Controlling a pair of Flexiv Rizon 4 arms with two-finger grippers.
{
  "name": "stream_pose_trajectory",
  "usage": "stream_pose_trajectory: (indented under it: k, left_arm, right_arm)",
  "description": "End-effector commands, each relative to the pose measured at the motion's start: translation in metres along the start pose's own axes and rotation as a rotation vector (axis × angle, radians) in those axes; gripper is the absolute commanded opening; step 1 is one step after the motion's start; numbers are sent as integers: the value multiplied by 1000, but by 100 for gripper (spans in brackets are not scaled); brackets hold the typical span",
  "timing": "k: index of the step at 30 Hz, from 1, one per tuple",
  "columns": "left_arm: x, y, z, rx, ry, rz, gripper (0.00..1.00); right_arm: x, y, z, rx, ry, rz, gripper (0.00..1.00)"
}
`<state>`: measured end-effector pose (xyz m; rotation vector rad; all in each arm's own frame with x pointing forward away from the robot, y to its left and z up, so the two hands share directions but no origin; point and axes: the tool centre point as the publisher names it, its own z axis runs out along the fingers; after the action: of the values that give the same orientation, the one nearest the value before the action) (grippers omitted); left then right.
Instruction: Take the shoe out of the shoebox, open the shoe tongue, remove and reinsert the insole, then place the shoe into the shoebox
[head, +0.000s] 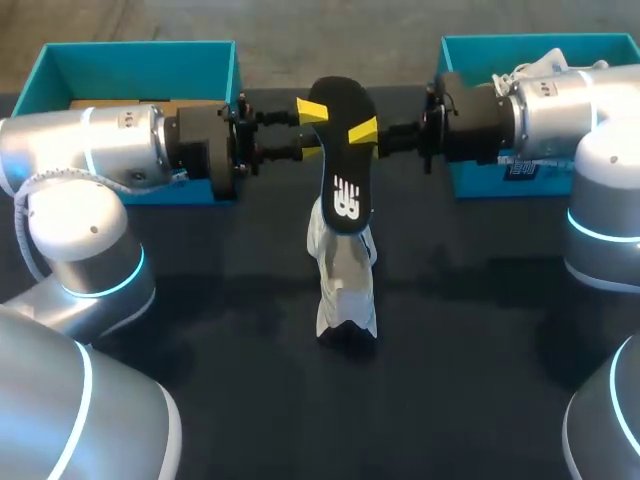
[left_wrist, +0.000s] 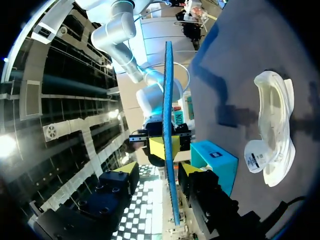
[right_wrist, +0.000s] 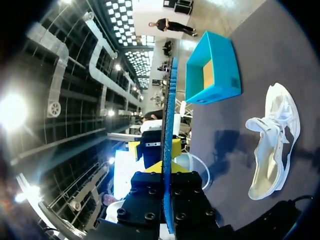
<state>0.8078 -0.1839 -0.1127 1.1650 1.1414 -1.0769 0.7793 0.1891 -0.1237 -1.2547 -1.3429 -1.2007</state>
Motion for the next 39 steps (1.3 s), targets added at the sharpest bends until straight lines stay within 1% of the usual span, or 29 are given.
stream_pose_trajectory:
  k: [1, 3, 11, 13, 14, 18, 25, 27, 29, 31, 35, 39]
  left_arm:
    - [3, 0, 7, -5, -10, 0, 49]
    - [4, 0, 8, -2, -11, -4, 46]
    - [7, 1, 10, -12, -16, -19, 41]
    - [7, 1, 10, -14, -18, -24, 37]
    - [7, 1, 10, -16, -19, -24, 32]
    - [8, 3, 11, -36, -29, -36, 30]
    - [8, 4, 12, -34, -26, -40, 24]
    - [8, 5, 12, -37, -28, -40, 19]
    - [8, 6, 12, -41, -30, -42, 10]
    - [9, 6, 12, -44, -29, -44, 9]
    - [9, 5, 11, -46, -27, -48, 1]
    - [10, 6, 11, -44, -24, -55, 0]
  right_arm:
    - [-1, 0, 6, 24, -9, 4, 0]
    - [-1, -1, 7, 28, -17, 8, 0]
    - [-1, -3, 8, 15, -20, 10, 0]
    - [0, -3, 9, 11, -20, 8, 0]
    - [0, -3, 9, 9, -20, 8, 0]
    - [0, -3, 9, 6, -23, 6, 0]
    - [2, -3, 9, 2, -25, 4, 0]
    - [2, -3, 10, 0, -24, 4, 0]
    - [2, -3, 10, -2, -23, 4, 0]
    - [2, -3, 10, -4, -22, 3, 0]
    - [2, -2, 10, -5, -23, 2, 0]
    - [2, -2, 10, -7, -24, 3, 0]
